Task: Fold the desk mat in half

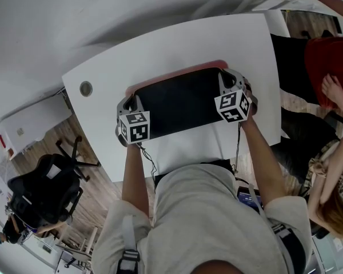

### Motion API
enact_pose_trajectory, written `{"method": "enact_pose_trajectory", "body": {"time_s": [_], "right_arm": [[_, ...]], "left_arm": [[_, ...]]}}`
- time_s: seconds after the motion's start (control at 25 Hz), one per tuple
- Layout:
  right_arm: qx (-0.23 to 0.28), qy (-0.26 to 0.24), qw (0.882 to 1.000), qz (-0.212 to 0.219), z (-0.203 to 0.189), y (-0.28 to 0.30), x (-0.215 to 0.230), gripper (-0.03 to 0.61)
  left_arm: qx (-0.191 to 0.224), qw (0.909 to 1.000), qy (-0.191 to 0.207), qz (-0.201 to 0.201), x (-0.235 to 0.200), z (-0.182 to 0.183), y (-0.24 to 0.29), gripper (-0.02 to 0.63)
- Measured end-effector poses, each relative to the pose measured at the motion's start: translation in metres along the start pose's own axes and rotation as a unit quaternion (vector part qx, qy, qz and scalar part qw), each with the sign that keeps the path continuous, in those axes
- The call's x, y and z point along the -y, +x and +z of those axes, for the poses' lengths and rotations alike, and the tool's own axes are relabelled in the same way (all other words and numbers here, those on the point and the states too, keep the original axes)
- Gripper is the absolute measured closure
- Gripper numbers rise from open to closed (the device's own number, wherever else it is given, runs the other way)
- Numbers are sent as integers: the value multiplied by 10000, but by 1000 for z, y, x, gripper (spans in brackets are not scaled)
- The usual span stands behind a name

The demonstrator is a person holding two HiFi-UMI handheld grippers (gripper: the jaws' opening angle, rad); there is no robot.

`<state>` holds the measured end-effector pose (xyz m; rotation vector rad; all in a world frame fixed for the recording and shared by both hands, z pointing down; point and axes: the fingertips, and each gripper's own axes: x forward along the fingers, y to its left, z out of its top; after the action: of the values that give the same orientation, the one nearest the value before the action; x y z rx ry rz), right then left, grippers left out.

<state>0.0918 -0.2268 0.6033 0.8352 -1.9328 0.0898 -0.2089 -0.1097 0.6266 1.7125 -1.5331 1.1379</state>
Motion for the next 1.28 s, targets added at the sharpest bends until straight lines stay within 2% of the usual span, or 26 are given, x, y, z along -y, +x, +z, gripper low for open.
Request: {"method": "enact_pose_trajectory", "body": {"time_s": [1.28], "right_arm": [[-24,116,9999,53,8,7,3,523]], "left_arm": [[48,9999,-98,44,-8,3,1,581]]}}
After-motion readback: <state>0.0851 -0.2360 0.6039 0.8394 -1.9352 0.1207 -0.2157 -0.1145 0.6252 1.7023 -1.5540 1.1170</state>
